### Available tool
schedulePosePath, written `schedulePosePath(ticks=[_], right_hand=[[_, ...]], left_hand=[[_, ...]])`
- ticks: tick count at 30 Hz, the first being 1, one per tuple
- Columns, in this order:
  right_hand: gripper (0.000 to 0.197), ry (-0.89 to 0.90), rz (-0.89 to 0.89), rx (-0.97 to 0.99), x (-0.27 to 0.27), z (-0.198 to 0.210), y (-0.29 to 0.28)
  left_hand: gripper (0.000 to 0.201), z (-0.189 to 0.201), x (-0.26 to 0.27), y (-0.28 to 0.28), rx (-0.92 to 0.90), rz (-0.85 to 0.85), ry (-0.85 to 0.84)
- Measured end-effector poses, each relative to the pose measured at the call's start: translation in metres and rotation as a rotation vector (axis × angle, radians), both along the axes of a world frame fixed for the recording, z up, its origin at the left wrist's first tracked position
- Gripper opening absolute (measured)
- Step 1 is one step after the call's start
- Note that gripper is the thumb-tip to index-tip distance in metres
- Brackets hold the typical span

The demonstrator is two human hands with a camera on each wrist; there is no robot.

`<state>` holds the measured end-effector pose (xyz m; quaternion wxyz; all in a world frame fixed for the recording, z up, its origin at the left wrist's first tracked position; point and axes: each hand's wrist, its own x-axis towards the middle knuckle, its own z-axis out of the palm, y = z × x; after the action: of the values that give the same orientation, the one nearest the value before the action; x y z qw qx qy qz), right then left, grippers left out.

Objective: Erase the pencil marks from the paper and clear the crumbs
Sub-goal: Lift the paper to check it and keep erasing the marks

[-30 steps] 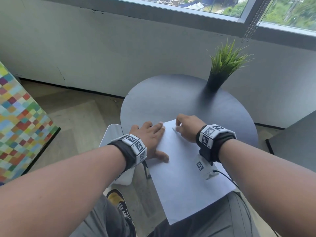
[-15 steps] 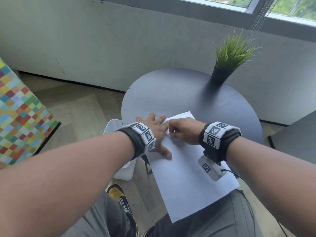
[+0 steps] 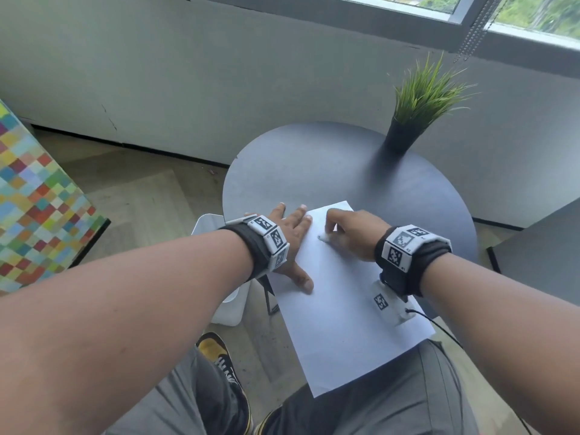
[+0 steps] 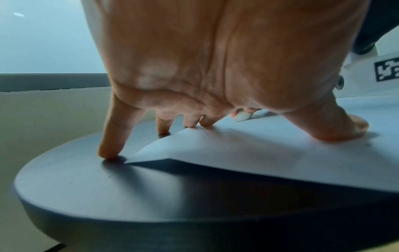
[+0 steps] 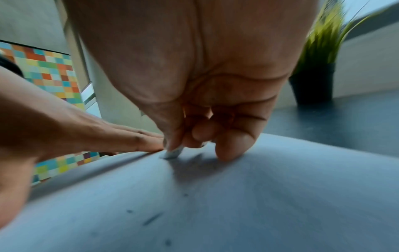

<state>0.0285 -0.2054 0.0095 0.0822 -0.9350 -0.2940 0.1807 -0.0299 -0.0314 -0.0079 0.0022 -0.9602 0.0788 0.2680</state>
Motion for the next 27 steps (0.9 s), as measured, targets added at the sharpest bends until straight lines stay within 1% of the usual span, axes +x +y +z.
schedulePosePath(ticks=[1, 2, 4, 5, 6, 7, 8, 10, 11, 12, 14, 15, 16, 17, 20, 21, 22, 23, 25, 26, 27], right_hand=[[0.016, -0.038, 0.013, 0.01, -0.003, -0.002, -0.001], [0.011, -0.018, 0.073, 0.004, -0.009, -0.003, -0.002], [0.003, 0.117, 0.244, -0.041, -0.023, -0.001, -0.002], [0.005, 0.185, 0.29, -0.073, -0.028, 0.002, -0.003], [0.008, 0.218, 0.295, -0.09, -0.029, 0.005, -0.004], [0.011, 0.196, 0.258, -0.088, -0.026, 0.005, -0.005], [0.015, 0.143, 0.177, -0.067, -0.021, 0.003, -0.006], [0.02, -0.013, 0.016, -0.02, -0.013, 0.0, -0.011], [0.021, -0.055, 0.005, -0.017, -0.014, -0.003, -0.013], [0.02, -0.044, 0.043, -0.024, -0.02, -0.004, -0.014], [0.009, 0.084, 0.196, -0.06, -0.04, -0.002, -0.014], [0.007, 0.151, 0.261, -0.084, -0.049, -0.001, -0.014], [0.008, 0.185, 0.28, -0.084, -0.053, 0.0, -0.015], [0.011, 0.176, 0.238, -0.075, -0.051, 0.001, -0.015], [0.021, 0.024, -0.069, -0.022, -0.031, -0.002, -0.02], [0.021, -0.015, -0.126, -0.018, -0.03, -0.004, -0.02], [0.019, -0.028, -0.123, -0.008, -0.034, -0.005, -0.019], [0.017, -0.004, -0.072, -0.004, -0.041, -0.006, -0.015], [0.014, 0.09, 0.086, -0.012, -0.06, -0.008, -0.01], [0.015, 0.122, 0.103, -0.018, -0.061, -0.006, -0.01], [0.017, 0.118, 0.057, -0.023, -0.056, -0.003, -0.011]], left_hand=[[0.144, 0.0, 0.0, 0.0, -0.002, -0.002, 0.005], [0.145, 0.001, 0.0, 0.0, -0.003, -0.004, 0.008], [0.146, 0.0, 0.0, -0.001, -0.002, -0.005, 0.01], [0.146, -0.001, 0.0, -0.002, -0.001, -0.003, 0.01], [0.146, -0.001, 0.0, -0.002, 0.0, -0.002, 0.01], [0.146, -0.001, 0.001, -0.002, 0.001, -0.003, 0.01], [0.146, -0.002, 0.001, -0.002, 0.003, -0.005, 0.007], [0.145, -0.001, 0.001, -0.001, 0.011, -0.01, -0.004], [0.145, -0.002, 0.0, -0.001, 0.015, -0.012, -0.008], [0.145, -0.002, 0.0, 0.0, 0.018, -0.014, -0.012], [0.146, -0.003, 0.0, 0.0, 0.021, -0.018, -0.013], [0.147, -0.003, 0.0, -0.001, 0.023, -0.018, -0.011], [0.148, -0.003, 0.0, -0.001, 0.025, -0.017, -0.008], [0.147, -0.002, 0.0, -0.001, 0.025, -0.017, -0.007], [0.144, -0.002, -0.002, 0.0, 0.019, -0.013, -0.023], [0.143, -0.002, -0.003, 0.0, 0.016, -0.008, -0.026], [0.144, -0.002, -0.004, 0.001, 0.016, -0.004, -0.027], [0.144, -0.003, -0.005, 0.001, 0.018, -0.001, -0.025], [0.145, -0.003, -0.006, 0.001, 0.02, 0.004, -0.019], [0.145, -0.003, -0.006, 0.001, 0.022, 0.007, -0.019], [0.146, -0.004, -0.005, 0.0, 0.022, 0.011, -0.019]])
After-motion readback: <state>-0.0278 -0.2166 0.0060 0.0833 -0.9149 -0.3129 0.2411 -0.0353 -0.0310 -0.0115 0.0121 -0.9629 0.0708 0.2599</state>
